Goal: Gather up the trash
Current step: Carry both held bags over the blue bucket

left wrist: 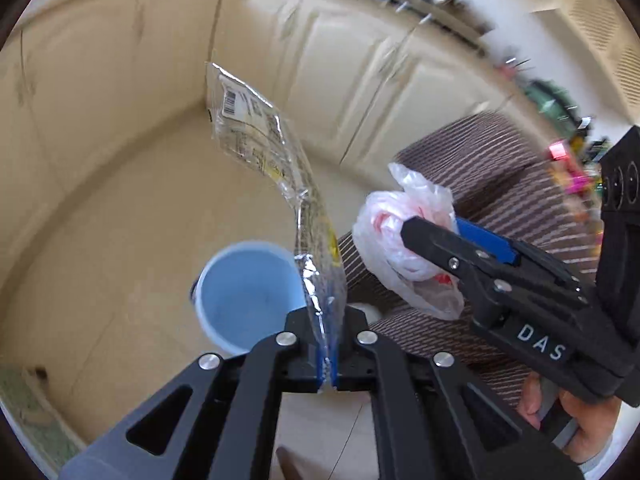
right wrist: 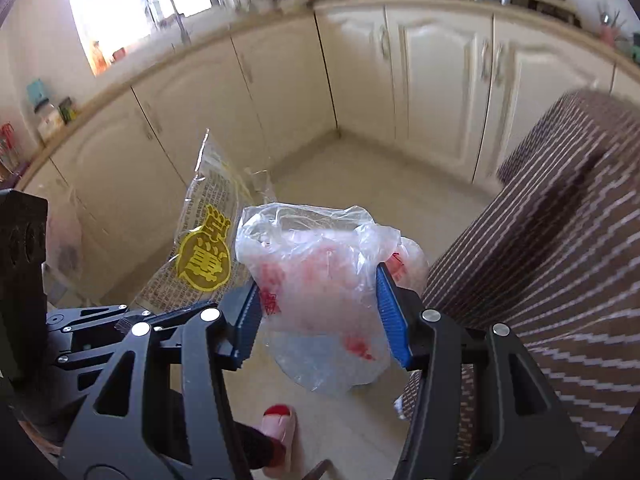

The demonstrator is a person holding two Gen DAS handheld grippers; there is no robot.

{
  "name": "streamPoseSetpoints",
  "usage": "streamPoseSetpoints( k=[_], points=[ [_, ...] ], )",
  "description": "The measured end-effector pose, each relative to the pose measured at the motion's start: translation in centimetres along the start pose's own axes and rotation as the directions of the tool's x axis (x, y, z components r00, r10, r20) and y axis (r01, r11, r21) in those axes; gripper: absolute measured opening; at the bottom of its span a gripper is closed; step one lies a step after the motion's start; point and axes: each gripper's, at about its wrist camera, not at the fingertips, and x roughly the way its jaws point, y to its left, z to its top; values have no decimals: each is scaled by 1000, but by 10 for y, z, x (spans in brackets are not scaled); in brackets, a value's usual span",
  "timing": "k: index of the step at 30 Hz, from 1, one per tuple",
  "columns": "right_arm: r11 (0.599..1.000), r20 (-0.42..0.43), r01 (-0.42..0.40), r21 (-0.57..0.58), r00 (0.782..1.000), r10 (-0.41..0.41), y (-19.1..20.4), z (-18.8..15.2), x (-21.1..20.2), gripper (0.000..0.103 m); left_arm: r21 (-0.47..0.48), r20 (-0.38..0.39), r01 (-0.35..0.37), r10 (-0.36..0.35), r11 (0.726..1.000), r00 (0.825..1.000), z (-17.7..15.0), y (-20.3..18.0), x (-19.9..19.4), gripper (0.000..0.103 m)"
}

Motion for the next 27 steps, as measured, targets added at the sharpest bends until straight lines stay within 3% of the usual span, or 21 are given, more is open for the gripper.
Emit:
streamPoseSetpoints(
  k=[3,8,13,16,18,22,27],
  points=[
    [999,-107,1,39,994,3,-8,-10,59,52,-43,-104,-26,21,999,994,-3,29,51,3],
    [994,-212,24,107,977,-1,-30,-23,119,53,-81,-244,-38,17,996,970,5,56,128,3],
    [988,-265,55,146,964,-14,-44,-33,157,53,-112,-280,-19,-13,994,960,19,63,172,5],
    [982,-280,78,172,960,-27,-51,-36,174,53,-136,-313,-38,-6,990,950,13,72,191,25],
    [978,-292,85,191,956,-26,-58,-38,183,53,-167,-339,-60,0,984,941,6,86,200,47],
    [974,-309,85,210,951,-17,-66,-44,186,53,-219,-344,-38,-41,975,938,0,100,200,57],
    [975,-317,76,210,948,-6,-60,-40,206,54,-184,-334,-99,32,978,942,1,102,197,61]
  ],
)
